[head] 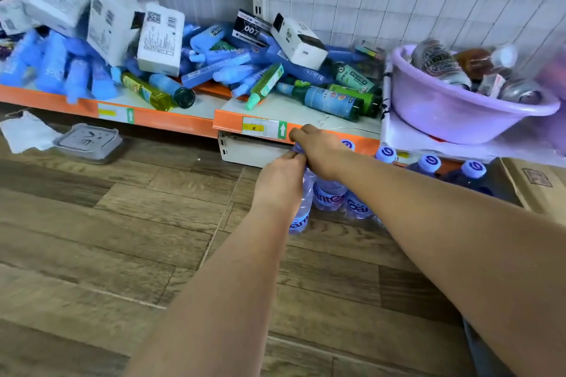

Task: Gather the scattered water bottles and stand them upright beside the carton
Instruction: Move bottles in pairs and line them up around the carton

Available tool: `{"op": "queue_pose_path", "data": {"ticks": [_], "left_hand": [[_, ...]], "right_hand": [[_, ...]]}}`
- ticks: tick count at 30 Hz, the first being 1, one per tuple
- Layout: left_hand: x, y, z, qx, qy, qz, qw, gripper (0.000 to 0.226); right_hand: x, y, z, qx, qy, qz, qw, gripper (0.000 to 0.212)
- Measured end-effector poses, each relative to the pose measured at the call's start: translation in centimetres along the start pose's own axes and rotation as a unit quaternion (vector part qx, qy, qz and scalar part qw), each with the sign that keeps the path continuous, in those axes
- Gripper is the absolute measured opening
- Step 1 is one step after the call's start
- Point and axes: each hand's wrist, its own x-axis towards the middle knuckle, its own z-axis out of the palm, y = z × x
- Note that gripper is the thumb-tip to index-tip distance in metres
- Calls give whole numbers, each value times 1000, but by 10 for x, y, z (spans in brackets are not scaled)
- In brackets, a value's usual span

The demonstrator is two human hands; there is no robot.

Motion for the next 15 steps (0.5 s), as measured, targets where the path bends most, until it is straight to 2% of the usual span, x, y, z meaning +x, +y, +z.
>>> {"op": "queue_pose_path", "data": {"ticks": [7, 15], "left_hand": [[-11, -4, -11, 13, -23, 11, 1000, 21], [-65, -33, -29, 121, -124, 10, 985, 28]], "right_hand": [[-16, -11, 8, 46, 44, 11, 998, 33], [-66, -32, 36, 121, 67, 53, 989, 29]]}}
